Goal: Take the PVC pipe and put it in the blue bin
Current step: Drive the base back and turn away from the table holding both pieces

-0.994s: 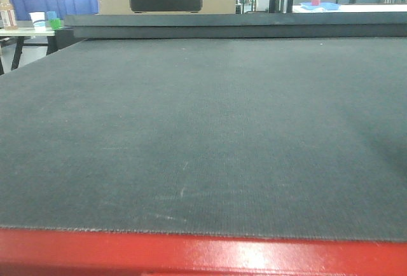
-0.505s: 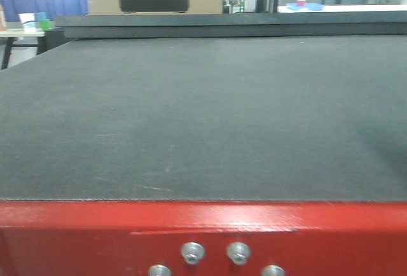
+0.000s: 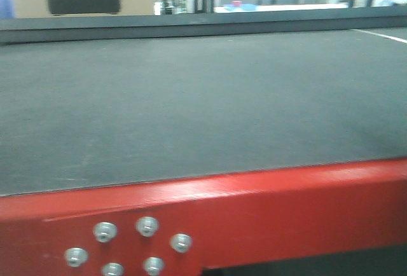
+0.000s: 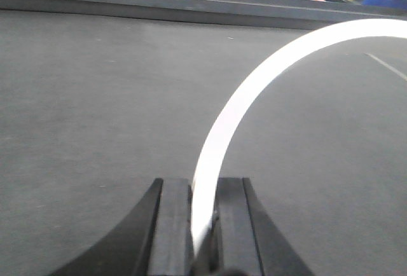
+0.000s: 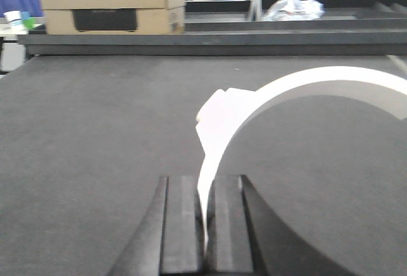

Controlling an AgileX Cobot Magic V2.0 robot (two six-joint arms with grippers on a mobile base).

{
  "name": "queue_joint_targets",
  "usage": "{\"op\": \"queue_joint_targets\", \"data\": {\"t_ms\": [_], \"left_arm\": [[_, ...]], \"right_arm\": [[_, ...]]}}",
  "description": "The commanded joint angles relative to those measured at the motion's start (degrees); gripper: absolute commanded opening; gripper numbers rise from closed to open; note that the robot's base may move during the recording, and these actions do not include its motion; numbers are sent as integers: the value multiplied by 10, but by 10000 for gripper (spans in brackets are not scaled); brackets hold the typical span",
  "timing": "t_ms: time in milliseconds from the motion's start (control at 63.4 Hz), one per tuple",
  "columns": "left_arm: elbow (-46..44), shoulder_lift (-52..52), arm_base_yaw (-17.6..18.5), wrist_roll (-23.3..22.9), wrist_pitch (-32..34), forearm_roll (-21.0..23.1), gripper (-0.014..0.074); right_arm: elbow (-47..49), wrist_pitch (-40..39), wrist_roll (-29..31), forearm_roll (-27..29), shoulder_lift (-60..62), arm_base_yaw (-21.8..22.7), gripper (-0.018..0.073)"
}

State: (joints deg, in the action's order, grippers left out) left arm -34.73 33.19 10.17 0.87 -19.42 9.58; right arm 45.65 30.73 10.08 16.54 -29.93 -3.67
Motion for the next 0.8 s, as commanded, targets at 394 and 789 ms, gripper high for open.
{"op": "queue_joint_targets", "data": {"t_ms": [394, 789], "left_arm": [[-2, -3, -2, -5, 12, 4, -111], [-2, -3, -2, -5, 12, 4, -111]], "right_arm": [[1, -16, 5, -3, 3, 0, -169], [1, -16, 5, -3, 3, 0, -169]]}}
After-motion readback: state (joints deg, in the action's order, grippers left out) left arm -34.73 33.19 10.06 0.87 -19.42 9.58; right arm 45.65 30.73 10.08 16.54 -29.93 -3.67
